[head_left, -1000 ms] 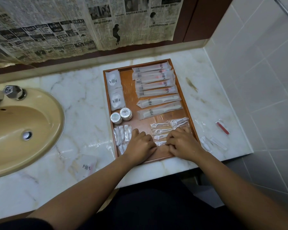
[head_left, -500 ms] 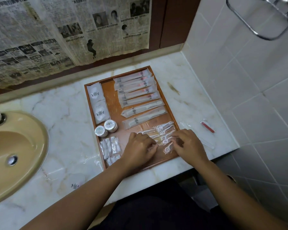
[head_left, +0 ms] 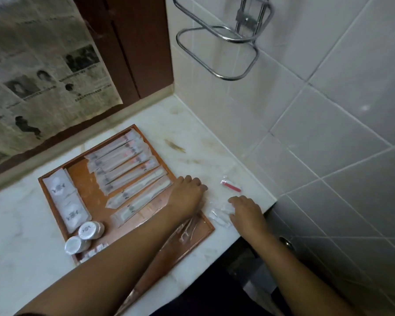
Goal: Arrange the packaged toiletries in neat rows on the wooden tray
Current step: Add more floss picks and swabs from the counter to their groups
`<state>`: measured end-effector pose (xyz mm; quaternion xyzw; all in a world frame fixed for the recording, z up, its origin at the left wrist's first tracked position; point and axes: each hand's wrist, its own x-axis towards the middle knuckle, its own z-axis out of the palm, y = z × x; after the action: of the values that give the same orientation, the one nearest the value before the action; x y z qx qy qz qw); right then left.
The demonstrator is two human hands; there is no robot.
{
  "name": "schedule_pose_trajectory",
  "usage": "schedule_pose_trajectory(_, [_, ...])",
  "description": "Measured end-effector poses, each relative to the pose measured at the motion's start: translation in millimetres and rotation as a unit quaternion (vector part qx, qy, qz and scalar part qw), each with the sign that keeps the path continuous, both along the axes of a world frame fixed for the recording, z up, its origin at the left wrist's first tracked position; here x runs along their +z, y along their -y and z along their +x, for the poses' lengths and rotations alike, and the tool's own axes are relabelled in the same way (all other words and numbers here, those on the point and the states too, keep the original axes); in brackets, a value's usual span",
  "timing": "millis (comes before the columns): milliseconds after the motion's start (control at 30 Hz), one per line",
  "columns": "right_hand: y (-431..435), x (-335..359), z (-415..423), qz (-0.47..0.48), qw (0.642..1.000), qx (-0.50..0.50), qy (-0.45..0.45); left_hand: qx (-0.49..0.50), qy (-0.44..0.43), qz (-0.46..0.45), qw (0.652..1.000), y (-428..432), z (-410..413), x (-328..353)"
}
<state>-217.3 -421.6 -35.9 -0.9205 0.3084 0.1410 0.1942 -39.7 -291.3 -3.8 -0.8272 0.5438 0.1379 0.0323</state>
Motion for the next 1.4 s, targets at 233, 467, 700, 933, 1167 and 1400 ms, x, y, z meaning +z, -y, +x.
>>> schedule_pose_trajectory(233, [6,4,-2,0.059,0.998,-0.027,0.014,-0.035,0.006,0.037,0.999,12,7,-11])
schedule_pose_trajectory(467, [8,20,-1,0.164,0.983,-0.077,0.033,-0.036,-0.003,-0.033,0.999,9,11,-24])
schedule_pose_trajectory(700, [-8,9,10,0.121,0.992,-0.003,-0.035,0.065,-0.049,-0.161,0.984,-12,6,-13])
schedule_pose_trajectory(933, [-8,20,29,0.094,0.994,-0.003,-0.048,0.225,-0.067,-0.217,0.948,-102,10,14])
schedule_pose_trajectory(1167, [-65,66,90,0.164,0.986,0.03,0.012,0.391,-0.069,-0.269,0.878,-225,1,34])
schedule_pose_trajectory(1400, [-171,63,133,0.266,0.957,0.104,-0.043,0.549,-0.097,-0.292,0.777,-332,-48,42])
